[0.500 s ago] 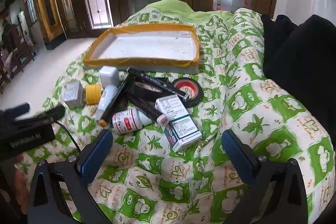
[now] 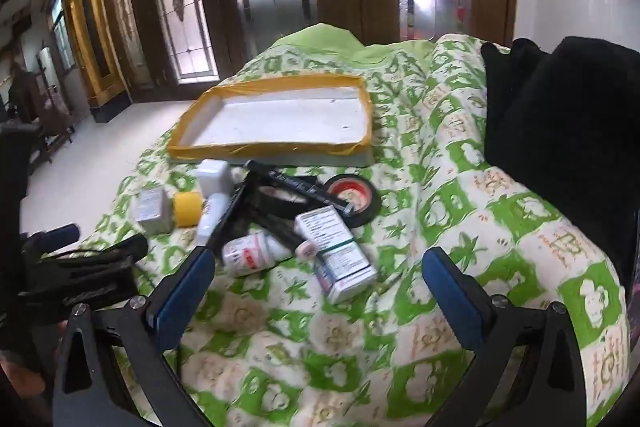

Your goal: Organize rigid objects

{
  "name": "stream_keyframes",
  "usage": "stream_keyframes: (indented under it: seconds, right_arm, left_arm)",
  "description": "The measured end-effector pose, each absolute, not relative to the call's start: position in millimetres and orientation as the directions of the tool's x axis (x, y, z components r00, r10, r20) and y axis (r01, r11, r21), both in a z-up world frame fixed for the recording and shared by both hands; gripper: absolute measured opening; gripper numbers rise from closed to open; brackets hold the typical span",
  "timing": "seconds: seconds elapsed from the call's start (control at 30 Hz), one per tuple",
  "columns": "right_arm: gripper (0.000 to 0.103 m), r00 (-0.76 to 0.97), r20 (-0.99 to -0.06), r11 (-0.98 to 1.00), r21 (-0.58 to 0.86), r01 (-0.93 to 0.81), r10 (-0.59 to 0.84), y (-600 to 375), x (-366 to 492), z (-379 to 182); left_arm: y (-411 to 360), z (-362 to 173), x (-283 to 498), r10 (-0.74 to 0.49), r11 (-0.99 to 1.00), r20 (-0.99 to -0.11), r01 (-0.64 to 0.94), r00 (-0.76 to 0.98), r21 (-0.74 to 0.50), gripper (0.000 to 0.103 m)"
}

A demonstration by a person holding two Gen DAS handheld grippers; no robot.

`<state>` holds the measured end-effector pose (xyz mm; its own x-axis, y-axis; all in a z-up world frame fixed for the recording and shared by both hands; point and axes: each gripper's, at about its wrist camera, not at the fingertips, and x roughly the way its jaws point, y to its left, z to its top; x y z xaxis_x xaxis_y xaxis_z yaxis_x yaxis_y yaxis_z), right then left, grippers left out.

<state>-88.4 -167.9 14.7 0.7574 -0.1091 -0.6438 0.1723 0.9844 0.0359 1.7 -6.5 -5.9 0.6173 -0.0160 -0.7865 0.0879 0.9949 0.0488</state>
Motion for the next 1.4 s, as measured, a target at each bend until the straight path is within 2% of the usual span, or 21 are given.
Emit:
stream_keyframes:
  seconds: [0.57, 1.4]
  right_arm:
    - [0.103, 0.74, -0.668, 0.985, 0.057, 0.161, -0.082, -174, -85, 8]
    - [0.103, 0.736, -0.672, 0.986, 0.058, 0.158, -0.078, -174, -85, 4]
  left_arm:
    - [5, -8, 7, -0.056, 0.998, -0.802, 0.064, 0.595, -0.022, 0.102]
    - [6, -9, 10, -0.065, 0.998, -0.811, 0.056, 0.582, -0.04, 0.102]
